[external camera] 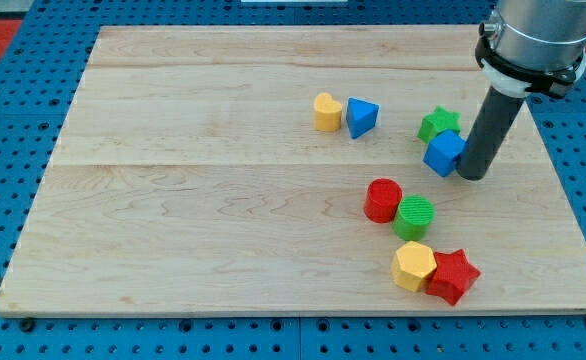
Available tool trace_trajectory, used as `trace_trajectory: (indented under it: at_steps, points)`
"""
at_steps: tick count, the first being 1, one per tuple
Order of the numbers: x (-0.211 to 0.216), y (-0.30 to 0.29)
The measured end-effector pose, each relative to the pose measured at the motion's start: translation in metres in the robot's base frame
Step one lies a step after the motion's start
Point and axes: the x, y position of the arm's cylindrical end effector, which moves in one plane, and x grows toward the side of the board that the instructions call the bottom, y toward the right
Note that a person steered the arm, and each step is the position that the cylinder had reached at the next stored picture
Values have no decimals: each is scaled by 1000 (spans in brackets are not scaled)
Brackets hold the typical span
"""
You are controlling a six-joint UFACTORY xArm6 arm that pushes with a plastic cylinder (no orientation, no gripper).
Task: Place the blue triangle towards the top left of the green star
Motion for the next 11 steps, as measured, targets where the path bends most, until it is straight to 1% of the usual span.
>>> trace_trajectory:
  at_steps: [1,2,3,4,5,6,7,8,9,10,11]
  points:
    - [12,-7]
    - [4,-57]
    - [-13,-86]
    - [-13,-35]
    - [-17,-38]
    - [-41,-99]
    - [-79,-136]
    - [-94,-124]
    - [-129,-194]
    - [-147,-184]
    - [-132,-98]
